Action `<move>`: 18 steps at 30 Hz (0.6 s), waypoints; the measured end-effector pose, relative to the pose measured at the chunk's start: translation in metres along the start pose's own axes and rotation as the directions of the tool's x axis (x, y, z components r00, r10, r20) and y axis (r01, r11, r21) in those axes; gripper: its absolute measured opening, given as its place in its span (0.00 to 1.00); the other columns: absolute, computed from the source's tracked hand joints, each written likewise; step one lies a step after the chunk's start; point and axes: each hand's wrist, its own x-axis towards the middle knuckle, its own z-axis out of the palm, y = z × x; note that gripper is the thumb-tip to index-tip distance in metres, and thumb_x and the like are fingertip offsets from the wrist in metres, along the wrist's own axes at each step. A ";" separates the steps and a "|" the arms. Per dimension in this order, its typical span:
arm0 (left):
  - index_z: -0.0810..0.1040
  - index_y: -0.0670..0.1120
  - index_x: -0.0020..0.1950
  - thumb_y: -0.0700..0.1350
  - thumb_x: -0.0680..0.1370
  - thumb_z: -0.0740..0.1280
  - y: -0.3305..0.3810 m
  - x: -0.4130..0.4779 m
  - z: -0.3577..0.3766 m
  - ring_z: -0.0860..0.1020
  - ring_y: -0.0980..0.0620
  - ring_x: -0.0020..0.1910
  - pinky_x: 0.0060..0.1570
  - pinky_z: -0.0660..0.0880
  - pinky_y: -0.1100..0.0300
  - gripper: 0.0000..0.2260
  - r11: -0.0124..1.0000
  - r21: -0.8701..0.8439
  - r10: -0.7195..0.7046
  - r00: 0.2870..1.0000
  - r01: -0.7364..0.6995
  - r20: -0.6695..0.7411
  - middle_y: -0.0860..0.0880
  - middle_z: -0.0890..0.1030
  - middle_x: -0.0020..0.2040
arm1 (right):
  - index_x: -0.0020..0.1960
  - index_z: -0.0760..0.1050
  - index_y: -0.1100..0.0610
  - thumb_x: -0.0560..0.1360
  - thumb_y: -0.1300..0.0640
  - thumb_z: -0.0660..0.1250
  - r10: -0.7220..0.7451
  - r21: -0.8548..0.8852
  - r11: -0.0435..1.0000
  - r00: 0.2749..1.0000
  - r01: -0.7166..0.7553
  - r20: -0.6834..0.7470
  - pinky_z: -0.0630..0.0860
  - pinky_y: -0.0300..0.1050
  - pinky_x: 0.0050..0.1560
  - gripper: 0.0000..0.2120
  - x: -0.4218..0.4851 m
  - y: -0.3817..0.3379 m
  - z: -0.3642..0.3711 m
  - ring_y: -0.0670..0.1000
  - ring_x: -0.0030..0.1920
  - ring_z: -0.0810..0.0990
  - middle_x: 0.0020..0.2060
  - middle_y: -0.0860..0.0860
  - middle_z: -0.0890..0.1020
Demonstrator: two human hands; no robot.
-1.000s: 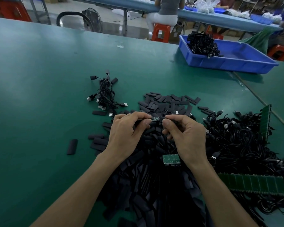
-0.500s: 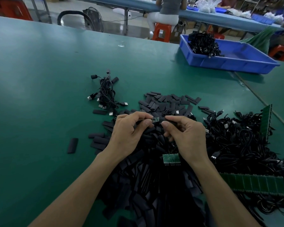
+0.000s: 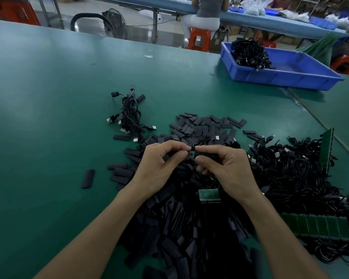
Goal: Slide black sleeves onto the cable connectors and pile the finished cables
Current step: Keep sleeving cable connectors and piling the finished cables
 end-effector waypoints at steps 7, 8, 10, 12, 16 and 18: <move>0.80 0.56 0.49 0.45 0.76 0.74 -0.002 -0.001 0.001 0.81 0.63 0.46 0.47 0.75 0.72 0.07 0.994 0.078 -0.063 0.992 0.071 -0.106 0.61 0.83 0.43 | 0.55 0.81 0.47 0.70 0.58 0.76 0.027 -0.015 1.000 0.999 -0.026 0.024 0.81 0.38 0.43 0.15 -0.001 0.002 0.000 0.50 0.37 0.85 0.40 0.48 0.87; 0.80 0.57 0.48 0.45 0.76 0.74 -0.001 -0.001 0.001 0.81 0.63 0.45 0.46 0.74 0.73 0.07 0.994 0.073 -0.072 0.992 0.080 -0.105 0.61 0.83 0.42 | 0.56 0.81 0.47 0.71 0.61 0.76 0.018 -0.038 0.999 1.000 -0.017 0.022 0.81 0.38 0.43 0.16 0.000 0.003 0.000 0.49 0.37 0.85 0.40 0.47 0.87; 0.81 0.57 0.47 0.44 0.76 0.74 0.001 0.000 0.001 0.82 0.63 0.45 0.45 0.74 0.73 0.08 0.994 0.036 -0.102 0.990 0.106 -0.099 0.61 0.84 0.43 | 0.57 0.81 0.47 0.73 0.63 0.74 -0.011 -0.090 0.996 1.000 0.013 0.027 0.79 0.35 0.43 0.16 -0.001 0.005 -0.001 0.46 0.37 0.85 0.39 0.44 0.86; 0.82 0.56 0.47 0.43 0.76 0.74 0.002 0.000 0.001 0.82 0.62 0.44 0.45 0.76 0.71 0.07 0.990 -0.009 -0.140 0.986 0.140 -0.090 0.60 0.84 0.45 | 0.58 0.81 0.50 0.74 0.63 0.73 -0.042 -0.143 0.989 0.999 0.045 0.027 0.78 0.32 0.43 0.15 -0.002 0.006 -0.002 0.43 0.37 0.84 0.37 0.43 0.86; 0.85 0.50 0.49 0.42 0.78 0.72 0.001 0.001 0.000 0.84 0.58 0.44 0.46 0.78 0.66 0.04 0.976 -0.087 -0.204 0.977 0.198 -0.068 0.56 0.86 0.43 | 0.58 0.81 0.52 0.74 0.62 0.73 -0.096 -0.190 0.978 0.995 0.091 -0.018 0.78 0.31 0.42 0.13 -0.003 0.009 -0.001 0.42 0.36 0.84 0.35 0.42 0.85; 0.85 0.47 0.49 0.39 0.78 0.71 0.001 0.002 -0.002 0.84 0.57 0.44 0.45 0.78 0.67 0.04 0.962 -0.160 -0.231 0.972 0.223 -0.034 0.53 0.86 0.43 | 0.57 0.81 0.52 0.75 0.62 0.73 -0.111 -0.170 0.980 0.993 0.103 -0.042 0.79 0.32 0.43 0.13 -0.003 0.009 0.001 0.44 0.37 0.85 0.36 0.44 0.85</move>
